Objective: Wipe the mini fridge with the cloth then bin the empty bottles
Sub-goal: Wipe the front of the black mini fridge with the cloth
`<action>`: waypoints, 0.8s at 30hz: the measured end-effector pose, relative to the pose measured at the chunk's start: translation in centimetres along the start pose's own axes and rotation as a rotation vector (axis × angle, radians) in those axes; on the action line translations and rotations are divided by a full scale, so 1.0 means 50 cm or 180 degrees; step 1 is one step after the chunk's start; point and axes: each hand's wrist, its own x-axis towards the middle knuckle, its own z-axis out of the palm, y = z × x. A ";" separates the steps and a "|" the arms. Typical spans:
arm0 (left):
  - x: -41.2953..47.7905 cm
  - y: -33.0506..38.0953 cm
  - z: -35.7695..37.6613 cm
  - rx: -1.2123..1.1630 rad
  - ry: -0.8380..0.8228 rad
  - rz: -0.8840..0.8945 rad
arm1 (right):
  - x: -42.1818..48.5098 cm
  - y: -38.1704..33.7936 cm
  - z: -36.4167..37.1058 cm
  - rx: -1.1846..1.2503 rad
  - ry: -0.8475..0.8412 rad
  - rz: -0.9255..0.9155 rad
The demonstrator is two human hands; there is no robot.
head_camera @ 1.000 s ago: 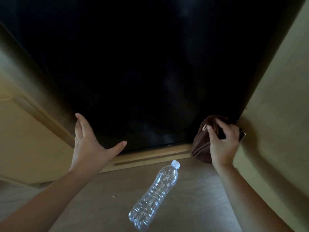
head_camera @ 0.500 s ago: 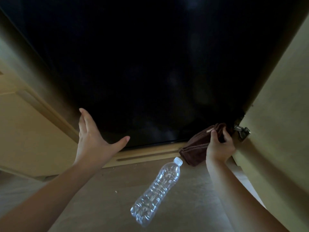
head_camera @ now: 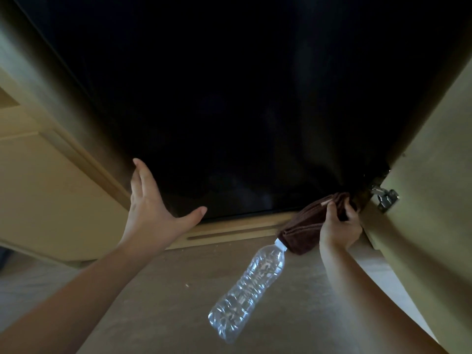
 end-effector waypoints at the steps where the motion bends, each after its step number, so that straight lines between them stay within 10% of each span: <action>1: 0.000 0.000 0.000 0.0001 0.0010 -0.0003 | 0.000 -0.001 0.000 -0.0018 -0.0032 0.0006; 16: 0.001 -0.010 -0.009 -0.0003 -0.0130 0.0065 | 0.011 -0.048 0.009 0.0151 0.0304 -0.0120; 24: 0.000 -0.018 -0.010 -0.0059 -0.0151 0.0103 | -0.147 -0.031 0.082 -0.0088 -0.0424 -0.0059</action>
